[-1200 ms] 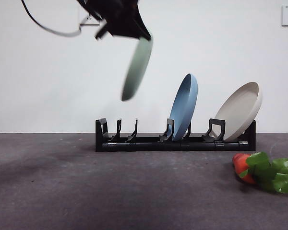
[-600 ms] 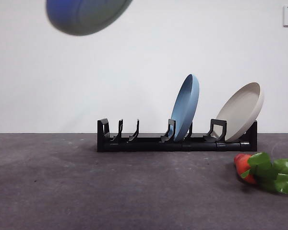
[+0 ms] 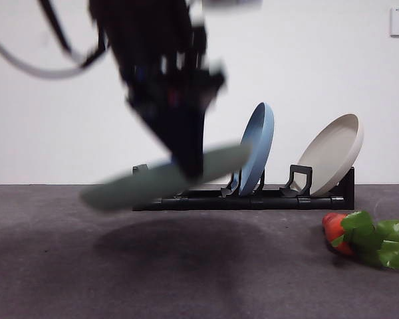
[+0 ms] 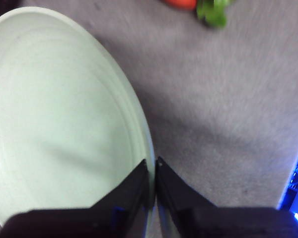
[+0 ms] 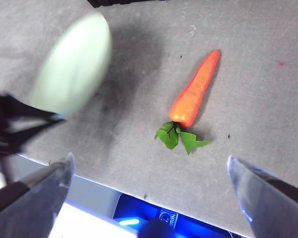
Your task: Take the green plate from the plate rack,put the plate on the table,take the carrot from the table,put the carrot in the plate
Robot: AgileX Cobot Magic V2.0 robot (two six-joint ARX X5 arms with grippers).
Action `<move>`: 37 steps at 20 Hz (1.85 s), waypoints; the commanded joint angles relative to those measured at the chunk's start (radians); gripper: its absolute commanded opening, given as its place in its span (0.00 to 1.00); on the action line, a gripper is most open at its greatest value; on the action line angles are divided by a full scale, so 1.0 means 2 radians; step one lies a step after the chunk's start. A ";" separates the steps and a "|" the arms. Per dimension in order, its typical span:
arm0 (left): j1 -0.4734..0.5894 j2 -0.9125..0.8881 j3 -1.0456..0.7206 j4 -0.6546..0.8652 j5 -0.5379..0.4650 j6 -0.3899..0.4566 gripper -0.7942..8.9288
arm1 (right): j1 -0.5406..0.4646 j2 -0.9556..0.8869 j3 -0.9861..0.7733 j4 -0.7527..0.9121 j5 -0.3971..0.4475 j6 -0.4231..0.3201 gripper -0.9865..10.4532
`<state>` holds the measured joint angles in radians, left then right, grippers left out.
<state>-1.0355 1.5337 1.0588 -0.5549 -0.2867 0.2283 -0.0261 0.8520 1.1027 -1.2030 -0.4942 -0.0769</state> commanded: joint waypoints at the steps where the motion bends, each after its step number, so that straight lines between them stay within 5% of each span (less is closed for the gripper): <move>1: -0.001 0.026 -0.023 0.042 -0.006 0.024 0.07 | 0.001 0.001 0.000 0.003 0.001 0.004 0.66; 12: -0.009 0.112 -0.025 0.085 0.019 0.042 0.08 | 0.001 0.023 0.000 0.002 0.003 0.004 0.66; 13: -0.009 0.113 -0.025 0.081 0.034 0.039 0.12 | 0.001 0.027 0.000 0.002 0.003 0.004 0.66; 16: -0.009 0.113 -0.025 0.084 0.054 0.021 0.51 | 0.002 0.045 0.000 0.003 0.004 0.004 0.66; 24: -0.009 0.070 0.005 0.038 0.052 -0.010 0.51 | 0.041 0.122 0.000 0.033 0.056 0.025 0.66; 37: -0.008 -0.217 0.203 -0.142 -0.054 -0.068 0.51 | 0.187 0.349 0.000 0.153 0.198 0.129 0.63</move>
<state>-1.0523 1.0916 1.4715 -0.8360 -0.3908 0.1059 0.3473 1.5475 1.1030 -0.8951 -0.1001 0.1608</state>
